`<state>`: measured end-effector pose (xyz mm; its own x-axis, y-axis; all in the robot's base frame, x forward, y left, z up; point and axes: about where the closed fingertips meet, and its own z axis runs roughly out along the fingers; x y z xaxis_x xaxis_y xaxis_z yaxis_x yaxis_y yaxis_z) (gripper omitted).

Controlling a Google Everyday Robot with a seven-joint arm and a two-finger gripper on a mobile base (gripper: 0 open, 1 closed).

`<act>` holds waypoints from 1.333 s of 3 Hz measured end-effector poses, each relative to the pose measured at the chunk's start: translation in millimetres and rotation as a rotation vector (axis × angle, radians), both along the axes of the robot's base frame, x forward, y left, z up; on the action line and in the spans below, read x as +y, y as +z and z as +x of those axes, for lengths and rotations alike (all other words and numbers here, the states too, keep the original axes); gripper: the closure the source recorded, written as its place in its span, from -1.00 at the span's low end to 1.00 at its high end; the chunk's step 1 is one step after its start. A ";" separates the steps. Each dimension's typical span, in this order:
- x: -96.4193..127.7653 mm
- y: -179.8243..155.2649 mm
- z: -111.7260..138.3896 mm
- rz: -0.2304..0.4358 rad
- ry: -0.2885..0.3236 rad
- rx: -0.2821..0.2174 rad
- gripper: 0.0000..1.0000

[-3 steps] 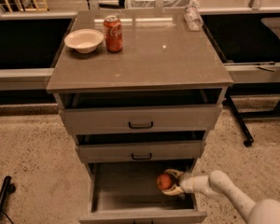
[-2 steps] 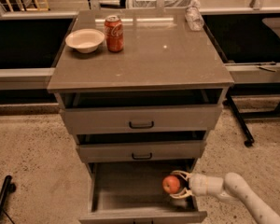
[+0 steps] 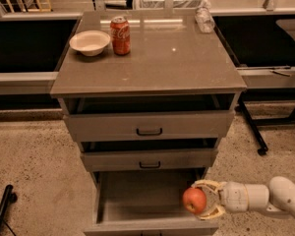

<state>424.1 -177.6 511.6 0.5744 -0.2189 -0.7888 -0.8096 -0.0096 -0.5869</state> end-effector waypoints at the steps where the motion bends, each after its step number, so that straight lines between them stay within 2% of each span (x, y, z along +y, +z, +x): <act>1: 18.0 78.2 -7.0 -0.081 -0.037 -0.037 1.00; 2: 28.5 146.1 23.2 -0.175 -0.176 -0.022 1.00; 3: 18.7 194.4 79.0 -0.227 -0.313 0.057 1.00; 4: -12.1 227.4 125.3 -0.198 -0.353 0.140 1.00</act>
Offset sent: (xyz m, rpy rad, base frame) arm 0.1156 -0.0029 0.2598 -0.3738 0.0501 -0.6388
